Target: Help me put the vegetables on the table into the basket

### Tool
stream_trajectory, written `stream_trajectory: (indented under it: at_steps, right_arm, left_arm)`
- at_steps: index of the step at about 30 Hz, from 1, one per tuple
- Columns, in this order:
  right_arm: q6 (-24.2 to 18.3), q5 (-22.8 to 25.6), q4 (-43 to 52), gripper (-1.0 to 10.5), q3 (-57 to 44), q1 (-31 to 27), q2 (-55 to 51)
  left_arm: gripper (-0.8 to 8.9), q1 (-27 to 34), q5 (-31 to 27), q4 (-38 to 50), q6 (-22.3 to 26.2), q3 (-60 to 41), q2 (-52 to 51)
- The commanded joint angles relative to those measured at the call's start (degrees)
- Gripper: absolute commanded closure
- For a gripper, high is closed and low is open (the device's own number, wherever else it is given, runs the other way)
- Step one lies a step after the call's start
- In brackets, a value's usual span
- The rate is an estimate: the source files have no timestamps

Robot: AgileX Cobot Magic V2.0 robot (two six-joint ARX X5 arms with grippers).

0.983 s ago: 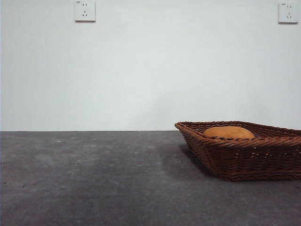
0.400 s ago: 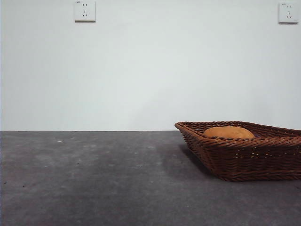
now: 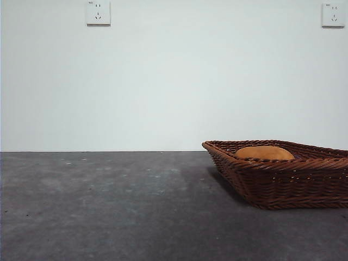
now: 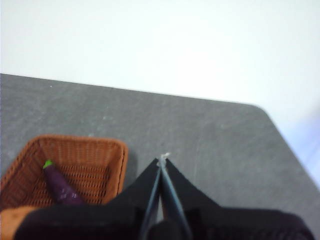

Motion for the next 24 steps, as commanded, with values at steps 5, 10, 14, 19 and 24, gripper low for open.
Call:
stream_trajectory:
  at_steps: [5,10,14,19,24]
  right_arm:
    - [4.5,-0.2,8.4,9.5,-19.6,0.1,-9.3]
    - [6.9,-0.2,10.8,9.5,-27.6,0.1,-15.4]
    - [6.9,-0.2,10.7,9.5,-31.5,0.5,-19.3]
    - [6.9,-0.2,10.8,9.5,-34.8,2.1,-22.8]
    - [7.3,-0.2,11.2,9.5,-38.2,3.1,-24.9]
  left_arm:
    - [8.17,0.1,0.0,0.0,-0.5,-0.6,0.0]
    - [8.17,0.1,0.0,0.0,-0.5,-0.6,0.0]
    - [8.17,0.1,0.0,0.0,-0.5,-0.6,0.0]
    - [8.17,0.1,0.0,0.0,-0.5,-0.6,0.0]
    - [8.17,0.1,0.0,0.0,-0.5,-0.6,0.2]
